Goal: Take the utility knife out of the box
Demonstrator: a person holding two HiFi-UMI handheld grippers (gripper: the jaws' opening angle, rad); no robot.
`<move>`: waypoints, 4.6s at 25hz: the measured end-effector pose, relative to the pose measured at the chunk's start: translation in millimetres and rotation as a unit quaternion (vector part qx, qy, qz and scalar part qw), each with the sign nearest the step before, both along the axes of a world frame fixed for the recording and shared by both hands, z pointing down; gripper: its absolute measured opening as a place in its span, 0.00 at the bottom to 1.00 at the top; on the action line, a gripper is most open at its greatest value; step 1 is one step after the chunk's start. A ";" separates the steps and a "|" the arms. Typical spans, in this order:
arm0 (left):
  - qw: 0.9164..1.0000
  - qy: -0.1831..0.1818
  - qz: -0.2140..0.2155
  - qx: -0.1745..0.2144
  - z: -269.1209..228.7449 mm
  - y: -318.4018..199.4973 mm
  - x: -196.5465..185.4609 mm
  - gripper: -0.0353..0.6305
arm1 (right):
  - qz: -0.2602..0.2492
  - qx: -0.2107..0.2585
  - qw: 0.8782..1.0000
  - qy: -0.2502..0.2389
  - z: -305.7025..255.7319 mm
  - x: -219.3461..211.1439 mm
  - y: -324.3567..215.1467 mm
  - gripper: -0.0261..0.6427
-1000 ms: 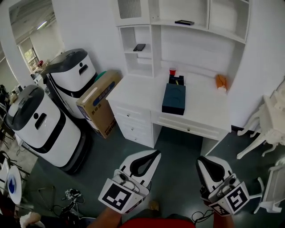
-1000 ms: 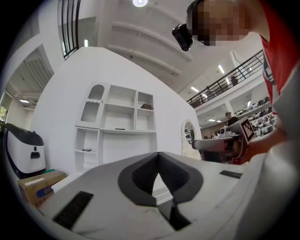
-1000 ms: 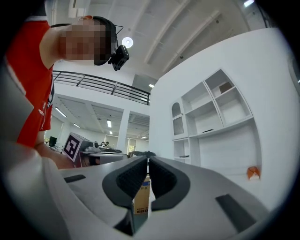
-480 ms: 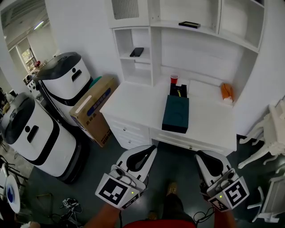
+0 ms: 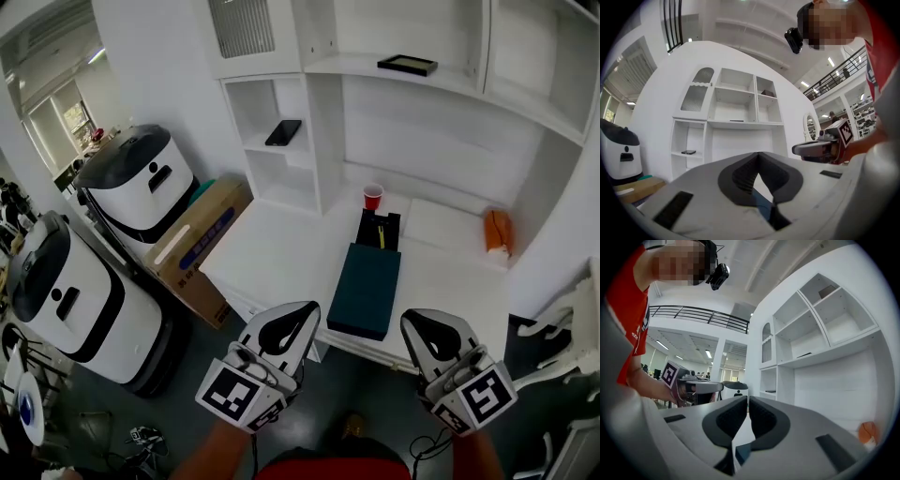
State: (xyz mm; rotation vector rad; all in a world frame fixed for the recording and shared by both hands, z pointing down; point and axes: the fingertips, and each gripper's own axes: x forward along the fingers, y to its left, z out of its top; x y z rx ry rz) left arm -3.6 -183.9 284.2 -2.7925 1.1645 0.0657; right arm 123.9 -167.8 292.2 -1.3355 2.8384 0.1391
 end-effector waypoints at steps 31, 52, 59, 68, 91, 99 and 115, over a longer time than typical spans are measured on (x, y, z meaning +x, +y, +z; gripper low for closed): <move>0.996 -0.044 0.070 -0.029 62.5 -281.7 36.7 0.11 | 0.098 -0.278 0.948 0.124 157.1 24.4 -339.2 0.15; 0.994 -0.034 0.083 -0.069 86.3 -304.4 48.3 0.11 | 0.154 -0.546 0.786 0.245 305.2 45.5 -412.7 0.24; 0.994 -0.036 0.078 -0.067 91.3 -309.6 39.8 0.11 | 0.149 -0.586 0.757 0.247 324.2 48.3 -411.5 0.24; 0.994 -0.035 0.075 -0.071 98.9 -316.4 40.4 0.11 | 0.135 -0.582 0.741 0.305 333.4 44.5 -409.2 0.22; 0.992 -0.018 0.085 -0.090 82.9 -301.7 55.4 0.11 | 0.101 -0.358 0.924 0.091 184.4 31.7 -392.4 0.16; 0.993 -0.006 0.094 -0.065 48.5 -278.9 63.3 0.11 | 0.083 -0.130 0.987 -0.043 38.0 38.7 -316.3 0.16; 0.994 -0.012 0.105 -0.036 17.6 -236.8 61.8 0.11 | 0.117 0.005 0.988 -0.101 -10.0 56.0 -211.0 0.16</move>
